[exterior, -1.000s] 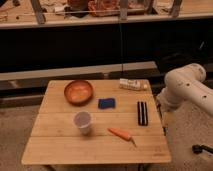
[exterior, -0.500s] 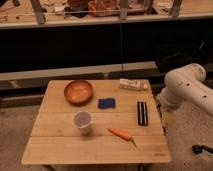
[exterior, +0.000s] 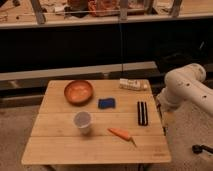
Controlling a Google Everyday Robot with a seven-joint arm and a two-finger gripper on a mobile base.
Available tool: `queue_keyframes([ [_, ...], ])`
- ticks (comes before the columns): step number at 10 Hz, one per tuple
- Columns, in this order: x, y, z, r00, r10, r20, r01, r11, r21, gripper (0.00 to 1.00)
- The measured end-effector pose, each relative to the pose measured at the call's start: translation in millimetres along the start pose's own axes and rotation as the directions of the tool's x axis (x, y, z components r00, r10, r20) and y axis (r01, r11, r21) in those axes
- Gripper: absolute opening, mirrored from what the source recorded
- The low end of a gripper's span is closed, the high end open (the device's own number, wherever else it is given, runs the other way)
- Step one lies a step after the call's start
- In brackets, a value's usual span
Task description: Pick up the ceramic bowl
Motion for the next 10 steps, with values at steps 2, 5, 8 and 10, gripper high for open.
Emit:
queue_keyframes([
  [2,0,0,0,1.000,0.000,0.000,0.000,1.000,0.000,0.80],
  [5,0,0,0,1.000,0.000,0.000,0.000,1.000,0.000,0.80],
  [8,-1,-2,-1,1.000,-0.004,-0.003,0.005,1.000,0.006,0.80],
  [10,-27,-19,-9,0.999,-0.053,-0.009,0.054,0.998,0.039,0.80],
])
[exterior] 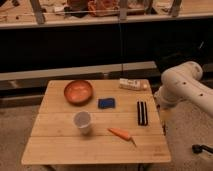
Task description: Pick up the ceramic bowl
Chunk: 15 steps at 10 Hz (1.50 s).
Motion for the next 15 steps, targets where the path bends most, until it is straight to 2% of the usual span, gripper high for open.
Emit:
queue_keyframes([
  [2,-20,-12,-5,0.999,-0.034,-0.004,0.034,0.999,0.021,0.80],
  [4,-26,-19,-9,0.999,-0.053,-0.009,0.054,0.998,0.042,0.80],
  [7,-52,-30,-15,0.994,-0.111,-0.007,0.112,0.990,0.082,0.80],
  [9,-74,-38,-19,0.988,-0.153,-0.004,0.152,0.982,0.112,0.80],
  [15,-111,-56,-22,0.961,-0.278,0.009,0.272,0.947,0.173,0.80],
])
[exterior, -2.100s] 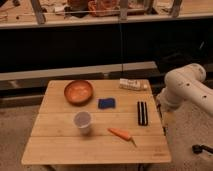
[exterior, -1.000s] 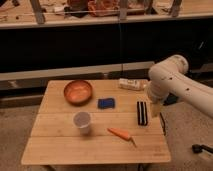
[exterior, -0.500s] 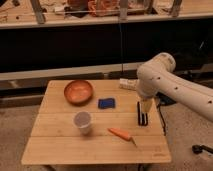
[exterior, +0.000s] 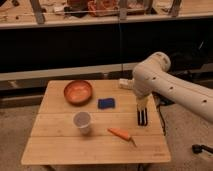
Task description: Pick up the ceramic bowl
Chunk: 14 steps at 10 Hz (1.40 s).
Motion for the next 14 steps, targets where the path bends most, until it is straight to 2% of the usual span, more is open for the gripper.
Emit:
queue_keyframes([
  [1,-11,-8,1,0.999,-0.032,0.008,0.032,0.999,0.012,0.80],
  [6,-23,-30,0,0.991,-0.135,0.021,0.133,0.989,0.065,0.80],
  [8,-35,-44,0,0.984,-0.178,0.029,0.175,0.981,0.087,0.80],
  [10,-35,-47,1,0.976,-0.216,0.033,0.211,0.972,0.104,0.80],
  [12,-47,-57,3,0.962,-0.269,0.046,0.262,0.957,0.122,0.80],
  [14,-50,-61,4,0.953,-0.298,0.049,0.289,0.948,0.134,0.80],
])
